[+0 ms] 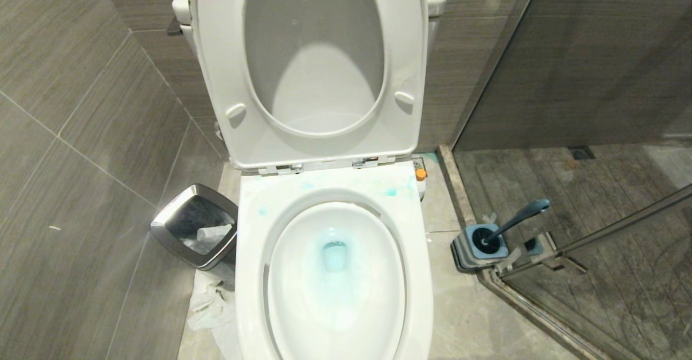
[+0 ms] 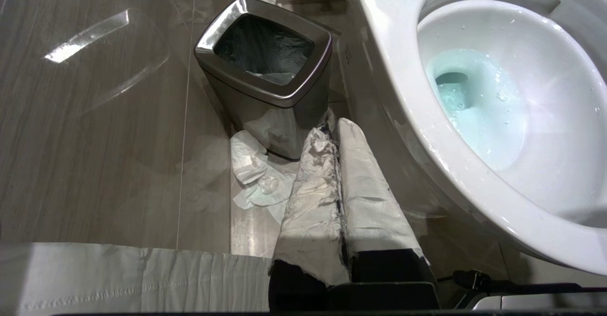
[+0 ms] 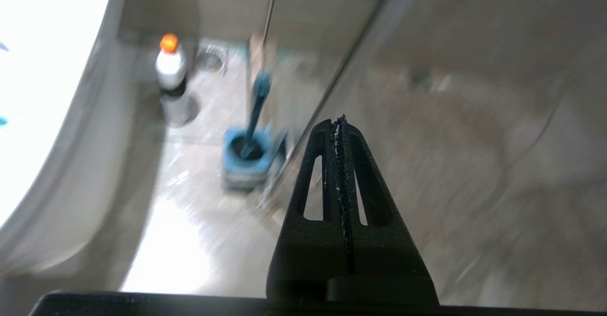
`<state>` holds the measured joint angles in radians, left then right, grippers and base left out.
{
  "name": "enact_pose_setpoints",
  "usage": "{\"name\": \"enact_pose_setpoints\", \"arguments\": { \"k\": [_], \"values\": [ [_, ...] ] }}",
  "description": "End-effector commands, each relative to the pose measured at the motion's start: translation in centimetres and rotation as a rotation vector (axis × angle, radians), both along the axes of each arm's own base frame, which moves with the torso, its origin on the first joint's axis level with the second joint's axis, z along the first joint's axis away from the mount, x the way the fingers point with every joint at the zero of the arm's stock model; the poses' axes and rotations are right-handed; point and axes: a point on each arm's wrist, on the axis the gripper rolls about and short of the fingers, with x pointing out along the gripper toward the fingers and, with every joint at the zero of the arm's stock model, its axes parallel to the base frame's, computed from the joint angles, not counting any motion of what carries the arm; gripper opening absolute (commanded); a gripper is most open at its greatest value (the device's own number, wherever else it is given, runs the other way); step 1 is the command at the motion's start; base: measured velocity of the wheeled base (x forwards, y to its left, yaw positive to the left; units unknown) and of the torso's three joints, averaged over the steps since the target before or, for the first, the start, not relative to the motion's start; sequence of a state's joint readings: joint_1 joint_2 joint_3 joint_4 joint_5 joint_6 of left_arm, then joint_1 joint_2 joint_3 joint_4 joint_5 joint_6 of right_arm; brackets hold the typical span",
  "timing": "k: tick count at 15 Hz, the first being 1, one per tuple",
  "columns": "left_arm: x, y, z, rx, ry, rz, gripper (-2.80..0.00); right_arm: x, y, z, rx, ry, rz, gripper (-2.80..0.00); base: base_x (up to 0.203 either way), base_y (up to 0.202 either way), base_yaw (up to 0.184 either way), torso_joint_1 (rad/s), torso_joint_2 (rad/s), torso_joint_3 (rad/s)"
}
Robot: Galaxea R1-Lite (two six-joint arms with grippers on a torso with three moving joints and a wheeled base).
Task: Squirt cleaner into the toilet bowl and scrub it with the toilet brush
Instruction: Flush the toilet
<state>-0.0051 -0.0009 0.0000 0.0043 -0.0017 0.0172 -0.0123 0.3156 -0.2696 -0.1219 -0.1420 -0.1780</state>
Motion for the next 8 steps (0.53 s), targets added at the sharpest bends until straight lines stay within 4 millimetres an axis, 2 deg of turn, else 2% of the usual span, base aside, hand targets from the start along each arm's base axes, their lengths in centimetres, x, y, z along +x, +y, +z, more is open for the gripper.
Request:
{"name": "enact_pose_setpoints", "arguments": {
  "k": [1, 8],
  "values": [
    [0.0, 0.0, 0.0, 0.000, 0.002, 0.002, -2.80, -1.2, 0.0, -2.1, 0.070, -0.011, -0.001, -2.80, 0.000, 0.000, 0.000, 0.000, 0.00, 0.000],
    [0.0, 0.0, 0.0, 0.000, 0.003, 0.001, -2.80, -1.9, 0.0, -6.9, 0.052, -0.033, 0.013, -2.80, 0.000, 0.000, 0.000, 0.000, 0.00, 0.000]
  ]
}}
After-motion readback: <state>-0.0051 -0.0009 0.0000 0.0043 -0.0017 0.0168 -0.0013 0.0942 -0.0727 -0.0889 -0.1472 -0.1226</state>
